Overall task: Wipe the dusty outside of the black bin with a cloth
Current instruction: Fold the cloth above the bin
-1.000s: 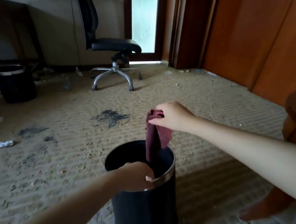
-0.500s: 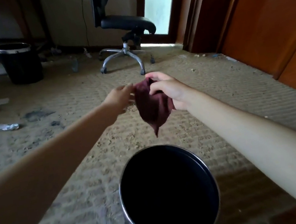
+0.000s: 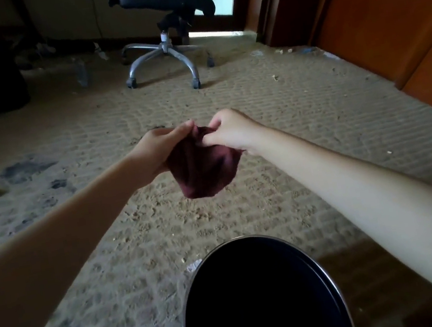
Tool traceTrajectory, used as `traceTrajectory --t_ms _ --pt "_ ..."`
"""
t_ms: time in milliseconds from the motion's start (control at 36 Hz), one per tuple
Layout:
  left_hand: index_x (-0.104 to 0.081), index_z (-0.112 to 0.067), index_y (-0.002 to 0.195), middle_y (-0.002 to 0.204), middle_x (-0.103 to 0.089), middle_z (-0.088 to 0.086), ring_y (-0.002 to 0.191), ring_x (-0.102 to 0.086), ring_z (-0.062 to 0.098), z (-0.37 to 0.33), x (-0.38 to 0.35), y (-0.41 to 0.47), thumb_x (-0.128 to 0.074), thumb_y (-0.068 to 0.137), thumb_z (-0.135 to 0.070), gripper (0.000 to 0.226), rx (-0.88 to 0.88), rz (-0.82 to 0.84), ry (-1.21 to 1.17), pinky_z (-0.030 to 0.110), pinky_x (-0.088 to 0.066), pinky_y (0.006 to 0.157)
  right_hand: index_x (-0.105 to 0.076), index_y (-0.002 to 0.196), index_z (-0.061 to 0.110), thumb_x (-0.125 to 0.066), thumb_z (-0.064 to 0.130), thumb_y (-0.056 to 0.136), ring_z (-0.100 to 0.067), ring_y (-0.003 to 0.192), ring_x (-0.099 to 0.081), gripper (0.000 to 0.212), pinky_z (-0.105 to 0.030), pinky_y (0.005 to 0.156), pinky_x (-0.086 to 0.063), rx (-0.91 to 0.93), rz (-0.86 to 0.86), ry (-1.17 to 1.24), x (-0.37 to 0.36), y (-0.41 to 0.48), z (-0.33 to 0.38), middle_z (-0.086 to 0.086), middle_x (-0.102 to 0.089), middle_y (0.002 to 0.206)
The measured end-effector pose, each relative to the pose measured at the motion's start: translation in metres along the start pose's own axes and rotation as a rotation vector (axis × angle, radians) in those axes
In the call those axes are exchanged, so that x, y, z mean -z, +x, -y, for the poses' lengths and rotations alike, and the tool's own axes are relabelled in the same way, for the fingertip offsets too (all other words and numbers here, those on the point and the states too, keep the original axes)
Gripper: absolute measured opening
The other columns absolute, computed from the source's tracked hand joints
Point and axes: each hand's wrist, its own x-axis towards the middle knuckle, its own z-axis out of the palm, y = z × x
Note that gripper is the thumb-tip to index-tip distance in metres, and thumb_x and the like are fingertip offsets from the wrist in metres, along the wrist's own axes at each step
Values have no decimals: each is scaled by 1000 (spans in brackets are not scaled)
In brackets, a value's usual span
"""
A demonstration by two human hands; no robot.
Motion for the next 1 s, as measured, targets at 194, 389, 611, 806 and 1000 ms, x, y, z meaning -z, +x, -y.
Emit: traceTrajectory --t_ms 194,389,611,806,1000 --pt "-64 -15 81 74 -67 -1 70 -63 11 -52 -13 -18 -53 91 -17 16 12 50 -138 25 -48 64 -57 62 16 -73 26 79 -13 57 -48 26 -23 51 -32 -62 55 131 46 -20 9 2 -53 61" --pt "-57 -2 94 86 -65 7 82 -65 16 -162 -17 -56 -52 89 -5 7 13 37 -219 21 -54 60 -68 89 13 -69 10 82 -17 83 -62 8 -29 76 -48 -132 152 325 148 -61 61 -2 -67 84" --pt "-63 -3 87 85 -65 15 81 -62 30 -305 -37 -90 -69 80 -9 11 -73 46 281 39 -49 78 -64 78 20 -70 20 82 -13 74 -58 8 -24 68 -44 -222 87 395 277 -121 138 0 -63 78" --pt "-59 -4 77 72 -59 9 69 -53 22 -422 -54 -120 -73 77 -26 26 -196 -54 627 31 -37 60 -54 78 18 -65 9 84 -16 63 -57 16 -34 61 -52 -407 -21 508 370 -178 204 -4 -58 74" --pt "-53 -14 79 66 -55 -1 62 -52 18 -490 -115 -190 -64 85 -28 19 -346 -58 666 24 -34 51 -57 84 6 -60 10 78 -29 67 -69 8 -46 58 -58 -612 -247 585 399 -228 274 -18 -67 88"
